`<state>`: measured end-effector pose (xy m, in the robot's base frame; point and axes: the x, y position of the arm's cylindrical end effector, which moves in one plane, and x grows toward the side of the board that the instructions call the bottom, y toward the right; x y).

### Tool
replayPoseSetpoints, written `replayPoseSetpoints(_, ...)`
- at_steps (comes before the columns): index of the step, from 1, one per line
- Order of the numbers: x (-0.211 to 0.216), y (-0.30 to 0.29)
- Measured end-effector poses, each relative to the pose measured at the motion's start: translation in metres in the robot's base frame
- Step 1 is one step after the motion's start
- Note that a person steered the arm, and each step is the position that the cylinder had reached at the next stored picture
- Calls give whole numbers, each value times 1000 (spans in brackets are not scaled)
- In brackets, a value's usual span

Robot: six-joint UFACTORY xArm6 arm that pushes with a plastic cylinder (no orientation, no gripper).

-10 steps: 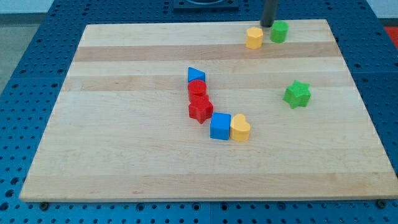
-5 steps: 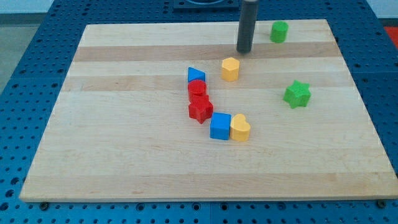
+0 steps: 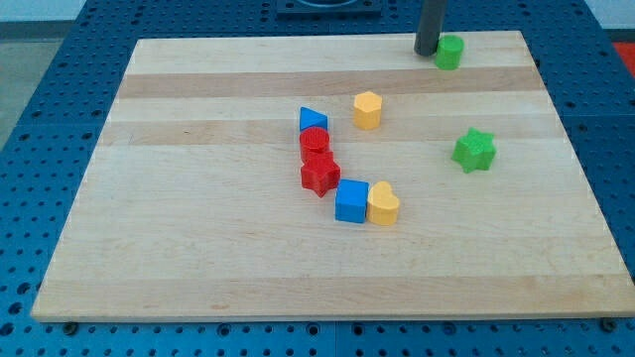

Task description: Place the yellow hexagon and the green circle diagonal to each other

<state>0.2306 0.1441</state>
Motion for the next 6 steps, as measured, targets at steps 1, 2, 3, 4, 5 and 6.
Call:
replayPoseSetpoints(1,-22,7)
replayPoseSetpoints(2,-23,30)
replayPoseSetpoints(3,-23,50)
replayPoseSetpoints(4,-23,66)
replayPoseSetpoints(5,-16,63)
replayPoseSetpoints(6,15,44)
